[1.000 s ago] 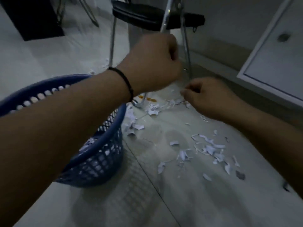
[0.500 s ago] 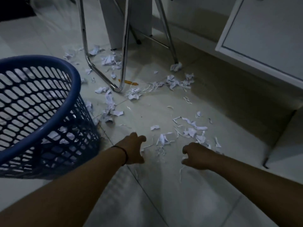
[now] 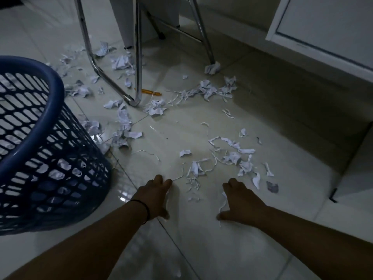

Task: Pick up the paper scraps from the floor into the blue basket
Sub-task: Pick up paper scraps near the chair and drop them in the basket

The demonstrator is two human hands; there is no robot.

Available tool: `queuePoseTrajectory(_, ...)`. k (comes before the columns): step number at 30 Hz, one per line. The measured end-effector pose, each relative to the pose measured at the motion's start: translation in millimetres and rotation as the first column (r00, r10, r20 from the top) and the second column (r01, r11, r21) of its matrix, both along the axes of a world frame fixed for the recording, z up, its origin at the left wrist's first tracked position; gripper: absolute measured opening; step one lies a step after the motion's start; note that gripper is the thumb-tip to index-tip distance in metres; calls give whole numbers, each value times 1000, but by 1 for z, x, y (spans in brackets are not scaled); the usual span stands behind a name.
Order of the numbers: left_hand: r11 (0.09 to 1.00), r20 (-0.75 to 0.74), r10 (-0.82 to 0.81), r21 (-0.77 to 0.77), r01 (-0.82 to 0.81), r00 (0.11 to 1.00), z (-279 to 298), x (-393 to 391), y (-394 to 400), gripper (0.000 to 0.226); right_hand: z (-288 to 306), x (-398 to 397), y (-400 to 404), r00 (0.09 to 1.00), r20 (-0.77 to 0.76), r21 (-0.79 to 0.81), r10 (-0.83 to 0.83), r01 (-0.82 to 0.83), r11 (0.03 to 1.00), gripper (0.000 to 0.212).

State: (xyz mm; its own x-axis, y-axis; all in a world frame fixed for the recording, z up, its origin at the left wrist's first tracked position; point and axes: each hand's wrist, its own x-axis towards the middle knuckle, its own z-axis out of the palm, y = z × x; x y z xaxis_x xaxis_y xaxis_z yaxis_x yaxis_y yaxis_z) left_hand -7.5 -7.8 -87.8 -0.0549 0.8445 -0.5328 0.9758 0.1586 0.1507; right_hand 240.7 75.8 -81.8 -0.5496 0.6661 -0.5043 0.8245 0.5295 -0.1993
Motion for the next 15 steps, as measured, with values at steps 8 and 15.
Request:
queuePoseTrajectory(8, 998, 157, 48, 43, -55, 986, -5, 2, 10, 14, -13, 2, -1, 997, -39, -77, 72, -75, 994, 24)
queuePoseTrajectory(15, 956, 306, 124, 219, -196, 944, 2, 23, 22, 21, -7, -1, 8, 978, -206, 19, -9, 13, 1000, 27)
